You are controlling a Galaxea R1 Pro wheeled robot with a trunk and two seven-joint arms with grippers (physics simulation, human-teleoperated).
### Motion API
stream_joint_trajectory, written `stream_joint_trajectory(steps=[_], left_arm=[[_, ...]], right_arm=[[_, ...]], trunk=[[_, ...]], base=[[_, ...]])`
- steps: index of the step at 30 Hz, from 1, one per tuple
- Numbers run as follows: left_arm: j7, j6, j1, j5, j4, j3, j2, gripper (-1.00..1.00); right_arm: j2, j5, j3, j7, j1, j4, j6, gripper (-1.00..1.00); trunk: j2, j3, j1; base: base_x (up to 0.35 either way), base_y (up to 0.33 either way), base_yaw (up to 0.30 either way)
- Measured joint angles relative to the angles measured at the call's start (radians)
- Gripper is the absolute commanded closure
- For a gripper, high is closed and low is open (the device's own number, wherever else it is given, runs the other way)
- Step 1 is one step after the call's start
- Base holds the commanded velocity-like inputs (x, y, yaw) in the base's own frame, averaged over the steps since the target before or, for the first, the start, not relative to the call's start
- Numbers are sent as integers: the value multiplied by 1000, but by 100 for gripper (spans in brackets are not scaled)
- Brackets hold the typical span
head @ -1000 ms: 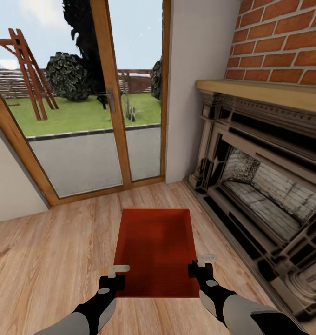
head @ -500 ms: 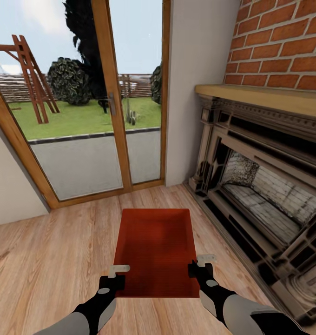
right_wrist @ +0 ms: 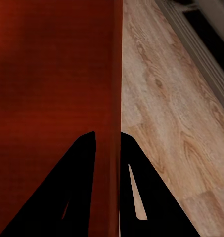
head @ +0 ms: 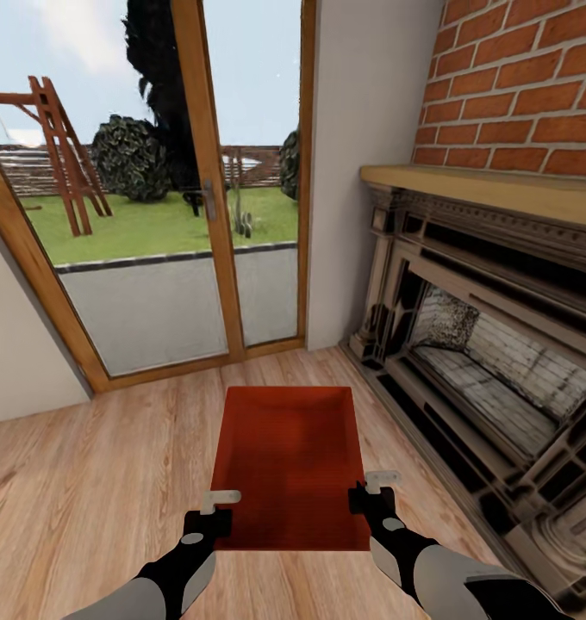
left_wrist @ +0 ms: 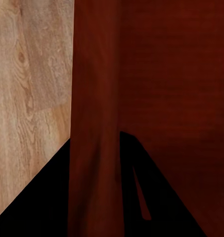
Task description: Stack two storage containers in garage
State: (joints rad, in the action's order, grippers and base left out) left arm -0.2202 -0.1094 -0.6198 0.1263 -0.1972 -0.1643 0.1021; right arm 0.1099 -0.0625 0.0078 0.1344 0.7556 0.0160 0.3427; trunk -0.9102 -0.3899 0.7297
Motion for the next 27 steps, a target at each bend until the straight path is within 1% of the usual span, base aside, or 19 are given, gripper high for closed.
stream_joint_trajectory(steps=[27], left_arm=[[0,0,0,-1,-1,1,0,100]], right_arm=[[0,-2,-2,0,0,0,1,100]], trunk=[[0,41,0]], base=[[0,0,-62]])
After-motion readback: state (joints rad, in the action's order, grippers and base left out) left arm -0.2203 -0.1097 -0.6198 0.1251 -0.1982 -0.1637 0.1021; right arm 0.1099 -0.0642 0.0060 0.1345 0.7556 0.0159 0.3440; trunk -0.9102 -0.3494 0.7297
